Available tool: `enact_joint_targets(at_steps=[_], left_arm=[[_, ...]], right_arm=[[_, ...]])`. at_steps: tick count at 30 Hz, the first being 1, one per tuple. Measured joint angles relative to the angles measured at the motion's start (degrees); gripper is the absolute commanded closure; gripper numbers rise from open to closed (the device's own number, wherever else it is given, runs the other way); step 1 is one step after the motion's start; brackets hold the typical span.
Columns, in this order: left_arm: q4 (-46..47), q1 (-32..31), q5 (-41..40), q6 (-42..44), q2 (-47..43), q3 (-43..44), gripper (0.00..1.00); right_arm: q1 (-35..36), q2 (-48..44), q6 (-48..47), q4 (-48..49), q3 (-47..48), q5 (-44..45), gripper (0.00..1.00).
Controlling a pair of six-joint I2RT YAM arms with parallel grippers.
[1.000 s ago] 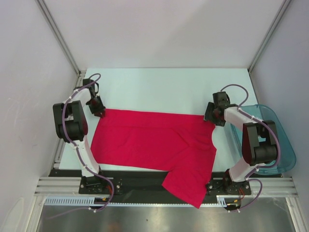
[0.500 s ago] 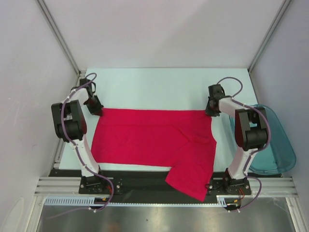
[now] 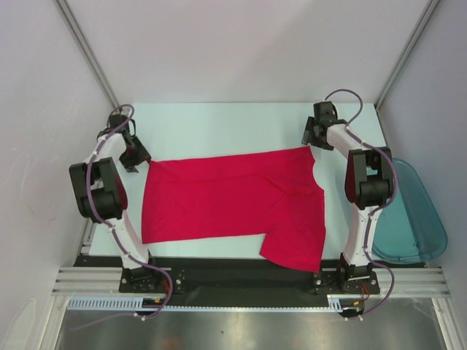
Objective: Fold and stack the t-shirts
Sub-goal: Fold the tshirt
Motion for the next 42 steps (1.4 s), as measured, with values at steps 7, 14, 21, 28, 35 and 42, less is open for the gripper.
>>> enact_joint_targets(at_steps=[7, 14, 21, 28, 35, 42], left_arm=[[0.4, 2.5, 1.7, -3.0, -9.8, -8.5, 0.73], [4.0, 3.1, 9.8, -3.2, -10.3, -16.0, 0.64], [6.8, 3.0, 12.3, -3.2, -8.3, -16.7, 0.63], [7.7, 3.0, 12.3, -3.2, -7.3, -16.7, 0.7], [7.6, 3.0, 12.3, -3.3, -5.8, -16.6, 0.78], [7.7, 3.0, 11.9, -3.3, -5.8, -16.6, 0.99]], right_arm=[[-1.8, -16.4, -0.4, -2.8, -13.6, 0.2, 0.28], [-1.2, -35.4, 2.1, -0.3, -27.8, -6.0, 0.3], [-0.5, -38.8, 2.9, -0.4, -34.1, -9.8, 0.3], [-0.1, -39.8, 3.7, -0.4, -35.0, -10.3, 0.31], [0.0, -39.7, 5.5, 0.0, -35.0, -11.1, 0.32], [0.0, -37.0, 7.5, 2.1, -35.5, -14.5, 0.58]])
